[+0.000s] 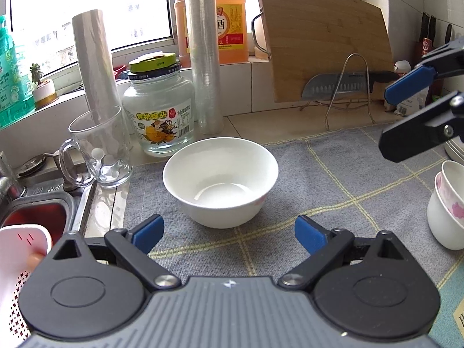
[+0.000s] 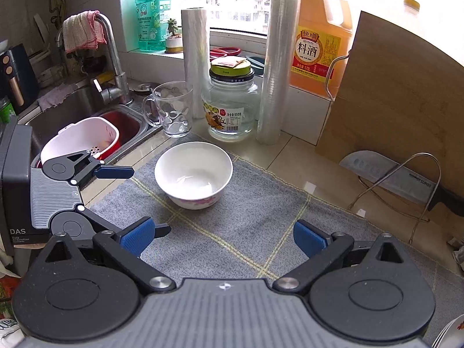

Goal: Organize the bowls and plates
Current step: 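Move the open right tool to the pink-flower bowl, then close the right tool on the pink-flower bowl's rim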

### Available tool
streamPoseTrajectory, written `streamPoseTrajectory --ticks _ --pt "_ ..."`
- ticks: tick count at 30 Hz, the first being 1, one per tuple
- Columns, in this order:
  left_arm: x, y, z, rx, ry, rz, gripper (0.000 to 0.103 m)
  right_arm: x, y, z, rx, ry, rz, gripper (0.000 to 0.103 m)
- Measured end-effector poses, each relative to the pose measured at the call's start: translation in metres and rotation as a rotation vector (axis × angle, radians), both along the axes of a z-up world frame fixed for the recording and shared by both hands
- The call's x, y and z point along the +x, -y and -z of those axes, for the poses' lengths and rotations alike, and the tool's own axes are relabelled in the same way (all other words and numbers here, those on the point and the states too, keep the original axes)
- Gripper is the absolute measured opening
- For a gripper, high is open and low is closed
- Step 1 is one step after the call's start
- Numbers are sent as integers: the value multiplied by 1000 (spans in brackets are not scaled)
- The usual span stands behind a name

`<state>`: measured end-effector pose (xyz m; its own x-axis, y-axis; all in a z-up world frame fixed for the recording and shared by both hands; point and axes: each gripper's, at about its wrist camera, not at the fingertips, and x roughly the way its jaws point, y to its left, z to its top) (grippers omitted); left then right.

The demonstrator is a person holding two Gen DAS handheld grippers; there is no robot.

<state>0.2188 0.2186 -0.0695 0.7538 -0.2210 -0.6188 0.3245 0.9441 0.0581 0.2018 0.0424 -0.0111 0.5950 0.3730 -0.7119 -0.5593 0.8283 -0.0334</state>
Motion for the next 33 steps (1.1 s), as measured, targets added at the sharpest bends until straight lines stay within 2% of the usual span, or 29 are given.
streamPoseTrajectory --ticks 20,33 --pt "37 -14 19 -22 2 47 97 100 -58 33 39 -143 -69 102" --pt "46 -13 22 -19 12 84 96 141 -73 61 58 -224 -97 95"
